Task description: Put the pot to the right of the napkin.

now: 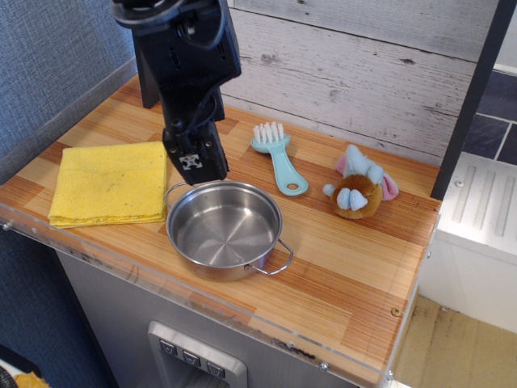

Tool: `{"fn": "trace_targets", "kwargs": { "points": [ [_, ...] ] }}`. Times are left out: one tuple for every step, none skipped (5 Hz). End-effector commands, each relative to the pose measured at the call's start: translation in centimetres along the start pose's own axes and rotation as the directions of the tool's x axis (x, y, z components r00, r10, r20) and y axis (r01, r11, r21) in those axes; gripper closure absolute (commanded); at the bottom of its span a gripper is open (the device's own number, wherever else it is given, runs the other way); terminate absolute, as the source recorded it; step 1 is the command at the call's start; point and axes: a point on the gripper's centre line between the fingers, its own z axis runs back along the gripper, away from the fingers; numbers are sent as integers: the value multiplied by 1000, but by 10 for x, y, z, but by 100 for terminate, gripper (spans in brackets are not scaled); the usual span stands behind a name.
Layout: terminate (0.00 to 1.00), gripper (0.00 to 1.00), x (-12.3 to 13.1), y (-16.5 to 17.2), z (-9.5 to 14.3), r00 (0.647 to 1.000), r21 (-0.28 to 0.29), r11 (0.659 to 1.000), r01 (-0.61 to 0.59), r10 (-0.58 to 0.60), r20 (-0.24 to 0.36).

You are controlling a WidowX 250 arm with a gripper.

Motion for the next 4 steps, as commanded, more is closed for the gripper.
{"fn": "trace_targets", "kwargs": {
  "points": [
    [0, 0, -8, 2, 10, 1000, 26, 1000, 3, -4, 15],
    [0, 0, -8, 2, 10, 1000, 26, 1000, 3, -4, 15],
    [0, 0, -8, 2, 10, 1000, 26, 1000, 3, -4, 15],
    [100, 0, -8, 2, 10, 1000, 26, 1000, 3, -4, 15]
  ]
}}
